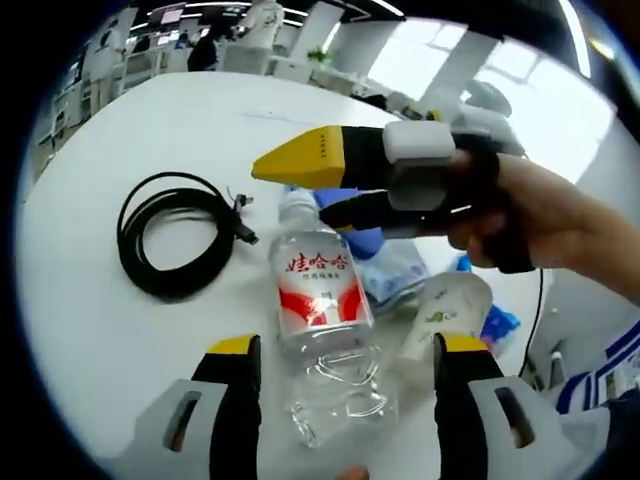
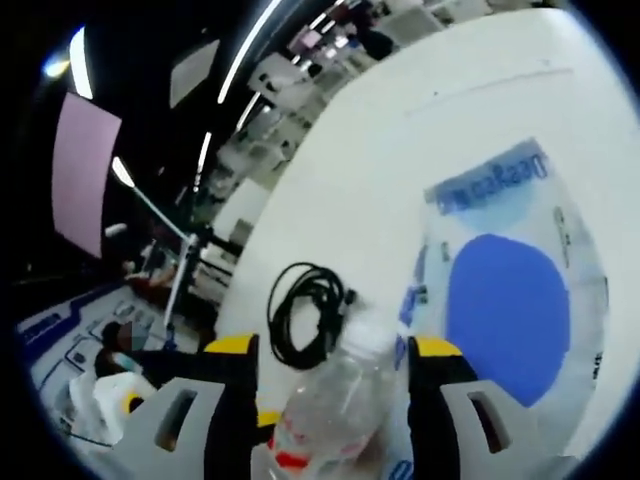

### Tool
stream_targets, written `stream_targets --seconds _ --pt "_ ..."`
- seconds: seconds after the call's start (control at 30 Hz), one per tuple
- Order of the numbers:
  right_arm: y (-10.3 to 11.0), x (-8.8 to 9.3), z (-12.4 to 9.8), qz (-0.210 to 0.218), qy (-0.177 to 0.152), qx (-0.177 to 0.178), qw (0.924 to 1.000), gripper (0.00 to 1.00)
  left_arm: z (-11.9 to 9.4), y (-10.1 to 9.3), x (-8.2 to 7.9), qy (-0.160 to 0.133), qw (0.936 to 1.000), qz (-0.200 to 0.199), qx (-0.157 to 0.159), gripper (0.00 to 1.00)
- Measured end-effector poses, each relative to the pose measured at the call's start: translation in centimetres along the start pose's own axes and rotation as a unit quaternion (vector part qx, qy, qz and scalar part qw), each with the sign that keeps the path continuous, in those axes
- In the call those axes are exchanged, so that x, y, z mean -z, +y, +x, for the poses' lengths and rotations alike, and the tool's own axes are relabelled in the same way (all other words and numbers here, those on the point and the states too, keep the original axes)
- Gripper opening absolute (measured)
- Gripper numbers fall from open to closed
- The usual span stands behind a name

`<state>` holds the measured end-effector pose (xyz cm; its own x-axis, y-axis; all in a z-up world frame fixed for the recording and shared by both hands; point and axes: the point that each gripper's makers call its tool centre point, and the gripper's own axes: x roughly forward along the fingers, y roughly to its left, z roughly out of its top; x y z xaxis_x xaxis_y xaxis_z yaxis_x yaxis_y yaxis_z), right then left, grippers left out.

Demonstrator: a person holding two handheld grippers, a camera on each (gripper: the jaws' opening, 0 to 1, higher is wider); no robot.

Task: Arrange the tabletop items into an orderly group along one side of the table until the central work area is clear of visible clutter.

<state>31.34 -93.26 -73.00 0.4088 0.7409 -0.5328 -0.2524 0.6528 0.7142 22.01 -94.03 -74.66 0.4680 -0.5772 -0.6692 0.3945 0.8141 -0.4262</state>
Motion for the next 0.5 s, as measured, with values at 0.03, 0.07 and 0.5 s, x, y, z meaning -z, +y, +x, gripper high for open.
stream_targets --seconds 0.03,0.07,0.5 --pt "-0.1 0.0 0.1 0.003 0.001 0.000 1.0000 0.55 0.1 0.0 0.0 0.000 1.0000 -0.002 0.000 0.62" --pt "-0.2 -0.1 0.1 0.004 -0.002 0.005 1.0000 0.53 0.1 0.1 0.0 0.000 1.0000 -0.003 -0.001 0.61" --pt "-0.5 0.9 0.8 -0.016 0.016 0.019 0.9996 0.36 0.5 0.8 -0.1 0.001 0.9999 -0.009 -0.015 0.45"
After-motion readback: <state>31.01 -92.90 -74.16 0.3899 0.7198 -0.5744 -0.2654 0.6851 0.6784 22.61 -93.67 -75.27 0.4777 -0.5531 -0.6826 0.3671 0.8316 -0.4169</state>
